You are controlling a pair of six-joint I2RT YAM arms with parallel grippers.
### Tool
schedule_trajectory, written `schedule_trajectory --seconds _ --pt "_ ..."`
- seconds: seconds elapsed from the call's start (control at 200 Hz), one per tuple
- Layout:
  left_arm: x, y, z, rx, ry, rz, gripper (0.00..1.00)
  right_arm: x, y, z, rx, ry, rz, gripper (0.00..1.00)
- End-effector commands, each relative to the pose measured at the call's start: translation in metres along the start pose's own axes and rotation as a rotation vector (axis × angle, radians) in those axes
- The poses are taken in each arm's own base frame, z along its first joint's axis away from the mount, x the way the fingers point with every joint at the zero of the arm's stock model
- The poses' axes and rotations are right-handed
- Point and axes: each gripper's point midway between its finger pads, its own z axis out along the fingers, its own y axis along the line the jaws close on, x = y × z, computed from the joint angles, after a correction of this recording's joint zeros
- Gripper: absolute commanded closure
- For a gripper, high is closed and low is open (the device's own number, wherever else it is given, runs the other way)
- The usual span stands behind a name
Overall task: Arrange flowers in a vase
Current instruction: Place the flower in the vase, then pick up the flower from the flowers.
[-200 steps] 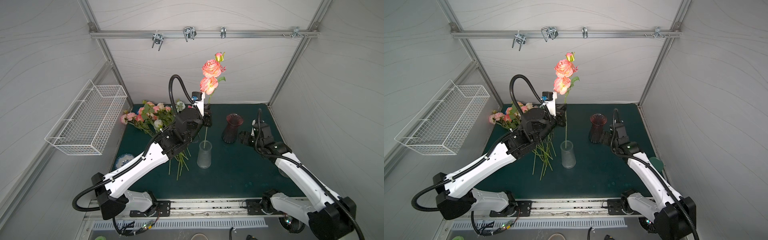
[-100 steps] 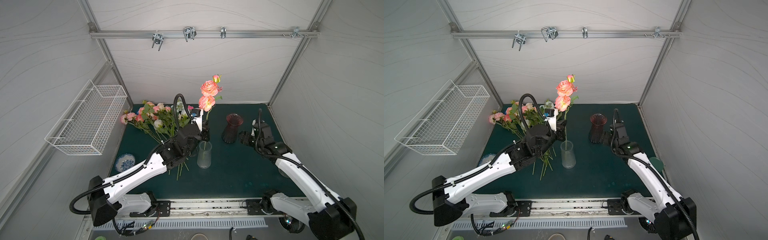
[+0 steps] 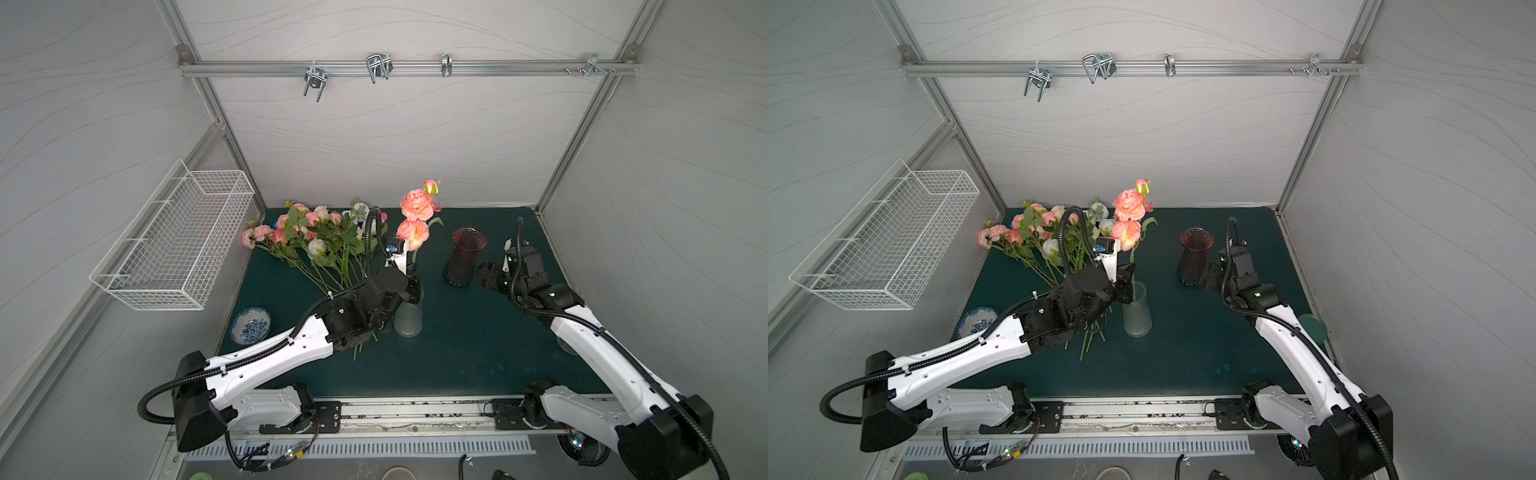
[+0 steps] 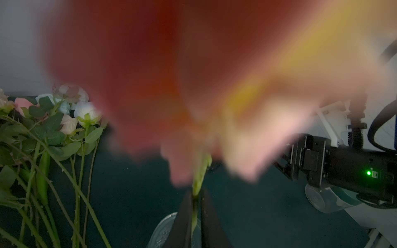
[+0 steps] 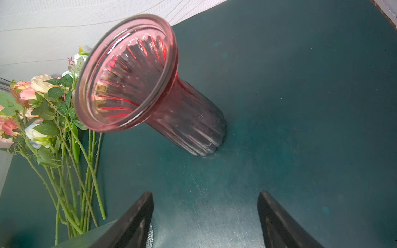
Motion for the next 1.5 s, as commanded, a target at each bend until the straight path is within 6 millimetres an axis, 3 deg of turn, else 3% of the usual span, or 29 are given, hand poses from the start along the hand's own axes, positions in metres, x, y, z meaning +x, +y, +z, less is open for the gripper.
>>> schedule_trajectory --seconds 0.0,0.17,0.35,0.6,0.76,0.885,1.06,1.161,1.366,1.496 --pt "-0.004 0.006 -0.013 -0.02 -0.013 -0.047 0.74 0.003 -0.001 -0.003 -0.001 -0.001 0.004 0.22" --pt "-0.003 0.009 -0.025 -0.022 0.001 -0.063 0.6 0.004 0.0 -0.004 -0.006 0.001 0.005 0.2" --pt "-0.008 0.021 -0.048 -0.031 0.003 -0.11 0.54 0.003 0.002 -0.007 -0.02 -0.002 0.004 0.15" --pt "-0.005 0.07 -0.084 -0.173 0.001 -0.168 0.54 0.004 0.008 -0.009 -0.051 0.005 0.008 0.14" --pt "0.014 0.128 -0.086 -0.313 0.068 -0.304 0.53 0.004 0.011 -0.01 -0.065 0.006 0.008 0.15" --pt "0.042 0.188 -0.069 -0.412 0.182 -0.536 0.5 0.007 0.011 -0.009 -0.069 0.011 0.008 0.15" --pt "0.081 0.242 -0.022 -0.502 0.339 -0.796 0.5 0.008 0.011 -0.009 -0.073 0.015 0.005 0.15" --pt "0.08 0.272 0.001 -0.506 0.27 -0.913 0.6 0.009 0.01 -0.01 -0.072 0.011 0.004 0.16" --pt "0.075 0.323 0.036 -0.58 0.226 -0.964 0.59 0.009 0.01 -0.012 -0.073 0.006 0.003 0.16" --pt "0.083 0.35 0.056 -0.602 0.242 -1.01 0.58 0.006 0.009 -0.015 -0.07 -0.005 0.002 0.16"
